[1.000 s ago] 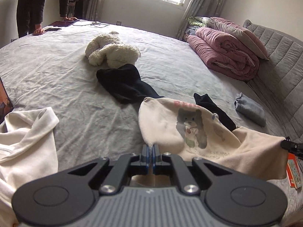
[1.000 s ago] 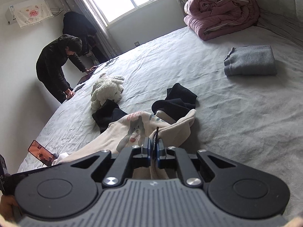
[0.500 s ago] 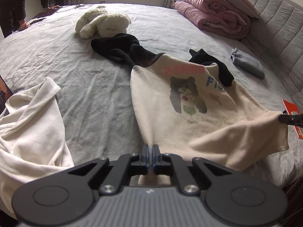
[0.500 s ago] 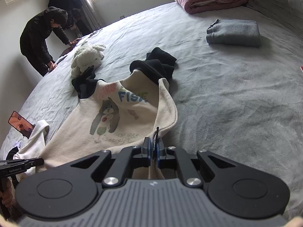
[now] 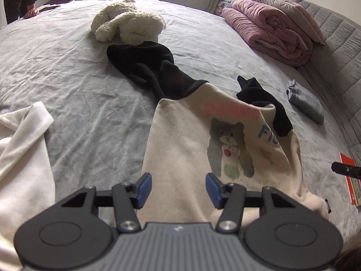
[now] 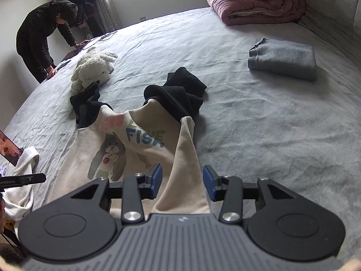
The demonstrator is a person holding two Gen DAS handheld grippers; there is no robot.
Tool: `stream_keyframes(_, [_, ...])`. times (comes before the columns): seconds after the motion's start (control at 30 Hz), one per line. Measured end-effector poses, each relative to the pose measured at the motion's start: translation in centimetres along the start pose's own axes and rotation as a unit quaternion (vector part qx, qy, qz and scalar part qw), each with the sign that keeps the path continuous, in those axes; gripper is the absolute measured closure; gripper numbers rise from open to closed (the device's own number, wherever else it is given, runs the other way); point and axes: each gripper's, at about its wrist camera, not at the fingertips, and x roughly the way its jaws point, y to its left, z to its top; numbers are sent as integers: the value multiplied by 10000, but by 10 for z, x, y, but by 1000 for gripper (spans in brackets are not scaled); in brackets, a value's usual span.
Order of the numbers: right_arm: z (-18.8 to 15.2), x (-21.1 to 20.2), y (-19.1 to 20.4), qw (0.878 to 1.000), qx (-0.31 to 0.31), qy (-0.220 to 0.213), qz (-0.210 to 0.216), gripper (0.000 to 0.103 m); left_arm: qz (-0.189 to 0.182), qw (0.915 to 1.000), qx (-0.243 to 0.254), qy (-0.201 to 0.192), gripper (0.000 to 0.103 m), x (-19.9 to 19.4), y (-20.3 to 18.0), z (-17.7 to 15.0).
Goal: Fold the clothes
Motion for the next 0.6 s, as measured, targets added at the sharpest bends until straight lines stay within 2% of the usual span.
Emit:
stream_keyframes(0.2, [25, 37, 7, 10000, 48, 21, -27, 57, -94, 9997, -197, -144, 46, 38, -6, 26])
stream_keyframes(0.37, [47, 69, 21, 10000, -63, -76, 12, 53, -64, 9977, -278, -609, 46, 72, -3, 29])
stream_keyframes(0.43, [57, 80, 28, 9997, -164, -158, 27, 50, -44, 9969, -385, -684, 47, 82, 0, 32])
stream_keyframes(0.6, [82, 113, 41, 9988, -336, -336, -75, 48, -72, 9935, -544, -1002, 47, 92, 0, 39])
